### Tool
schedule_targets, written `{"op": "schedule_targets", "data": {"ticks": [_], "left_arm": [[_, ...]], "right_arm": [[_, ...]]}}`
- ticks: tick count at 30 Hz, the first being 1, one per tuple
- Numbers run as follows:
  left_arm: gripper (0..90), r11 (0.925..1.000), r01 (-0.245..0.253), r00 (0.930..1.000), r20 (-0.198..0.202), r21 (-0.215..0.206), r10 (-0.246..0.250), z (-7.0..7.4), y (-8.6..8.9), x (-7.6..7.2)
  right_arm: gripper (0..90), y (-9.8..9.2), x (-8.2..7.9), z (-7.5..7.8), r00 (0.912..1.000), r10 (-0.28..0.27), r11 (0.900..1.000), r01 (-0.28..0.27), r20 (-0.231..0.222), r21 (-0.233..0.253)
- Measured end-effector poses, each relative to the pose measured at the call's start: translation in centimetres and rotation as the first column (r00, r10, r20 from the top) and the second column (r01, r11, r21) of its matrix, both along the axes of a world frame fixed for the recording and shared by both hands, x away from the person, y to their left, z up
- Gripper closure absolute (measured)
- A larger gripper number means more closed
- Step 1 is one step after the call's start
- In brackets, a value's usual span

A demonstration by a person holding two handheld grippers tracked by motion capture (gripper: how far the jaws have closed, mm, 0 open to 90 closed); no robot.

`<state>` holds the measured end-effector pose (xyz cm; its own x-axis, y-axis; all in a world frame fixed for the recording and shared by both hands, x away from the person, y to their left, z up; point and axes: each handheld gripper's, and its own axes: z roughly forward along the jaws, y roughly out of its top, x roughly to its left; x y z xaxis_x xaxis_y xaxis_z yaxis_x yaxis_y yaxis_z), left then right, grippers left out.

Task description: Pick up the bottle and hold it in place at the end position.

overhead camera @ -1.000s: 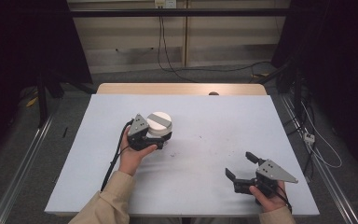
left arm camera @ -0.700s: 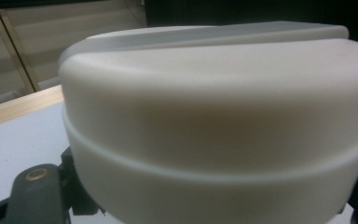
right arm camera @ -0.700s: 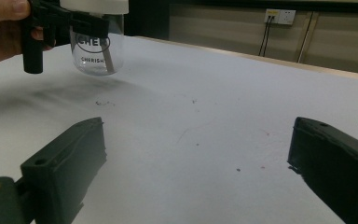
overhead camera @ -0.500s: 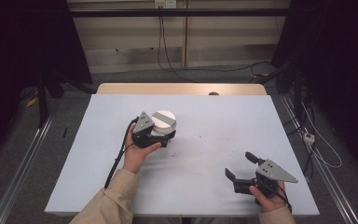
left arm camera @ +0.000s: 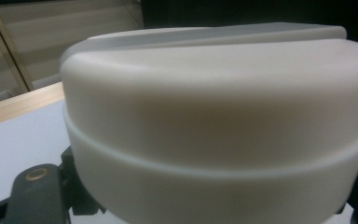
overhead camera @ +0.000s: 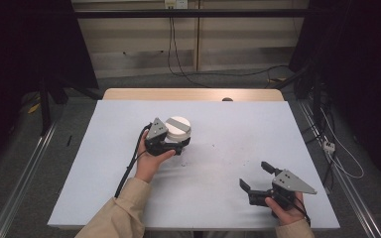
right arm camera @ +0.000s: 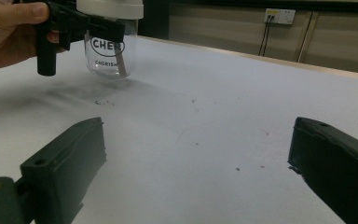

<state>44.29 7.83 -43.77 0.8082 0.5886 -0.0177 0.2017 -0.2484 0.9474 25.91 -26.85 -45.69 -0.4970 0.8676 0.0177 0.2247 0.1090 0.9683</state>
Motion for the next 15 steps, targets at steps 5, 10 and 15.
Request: {"op": "schedule_targets", "data": {"ticks": [5,10,15], "left_arm": [[18.4,0.9999,0.011,0.9999,0.003,-0.001,-0.011,0.0,-0.6,0.3],[18.4,0.9999,0.013,0.9999,0.005,0.002,-0.013,0.0,-0.9,0.5],[18.4,0.9998,0.018,0.9998,0.011,-0.001,-0.018,0.0,-1.2,0.7]], "right_arm": [[3.2,0.0,0.0,0.0,1.0000,0.001,1.000,-0.001,0.002,-0.002],[3.2,0.0,0.0,0.0,1.0000,-0.002,1.000,0.002,0.000,-0.002],[3.2,0.0,0.1,0.0,1.0000,0.000,1.000,0.000,-0.001,-0.002]]}}
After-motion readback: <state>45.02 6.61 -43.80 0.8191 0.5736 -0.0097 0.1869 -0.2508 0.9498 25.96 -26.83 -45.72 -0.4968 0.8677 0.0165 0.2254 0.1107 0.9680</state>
